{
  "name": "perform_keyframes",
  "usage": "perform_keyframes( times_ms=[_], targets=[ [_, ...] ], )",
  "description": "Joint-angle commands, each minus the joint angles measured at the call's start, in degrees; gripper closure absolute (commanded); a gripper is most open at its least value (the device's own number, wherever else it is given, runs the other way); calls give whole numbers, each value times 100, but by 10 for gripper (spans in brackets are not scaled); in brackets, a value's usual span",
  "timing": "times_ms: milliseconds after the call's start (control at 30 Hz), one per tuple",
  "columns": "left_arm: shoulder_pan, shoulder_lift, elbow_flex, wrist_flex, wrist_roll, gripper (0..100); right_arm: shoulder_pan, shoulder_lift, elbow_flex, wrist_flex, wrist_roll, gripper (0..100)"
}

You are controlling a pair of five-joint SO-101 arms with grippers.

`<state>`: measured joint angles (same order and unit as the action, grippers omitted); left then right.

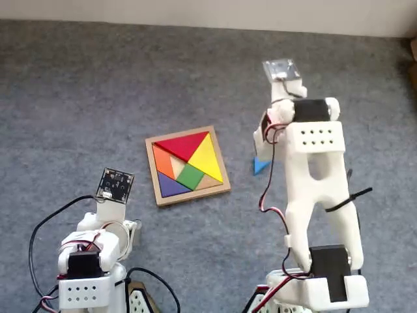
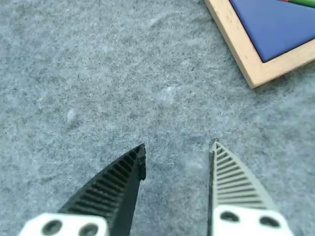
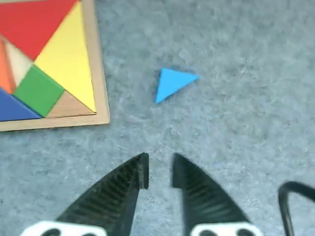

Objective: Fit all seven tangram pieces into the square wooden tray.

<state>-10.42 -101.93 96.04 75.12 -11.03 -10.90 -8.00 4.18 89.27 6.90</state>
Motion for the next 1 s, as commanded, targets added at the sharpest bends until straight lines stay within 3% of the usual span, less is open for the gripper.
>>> perform_keyframes(
  times_ms=[0,133,267,967],
  targets=[
    [-31,-242,110,35,35,786,48,-92,409,-734,-765,762],
    [-31,-242,110,35,35,786,48,180,646,-1543,-2136,741],
    [-31,-242,110,35,35,786,48,514,655,-2149,-2954,741],
    [-31,-242,110,35,35,786,57,1982,646,-2615,-3077,742]
  ],
)
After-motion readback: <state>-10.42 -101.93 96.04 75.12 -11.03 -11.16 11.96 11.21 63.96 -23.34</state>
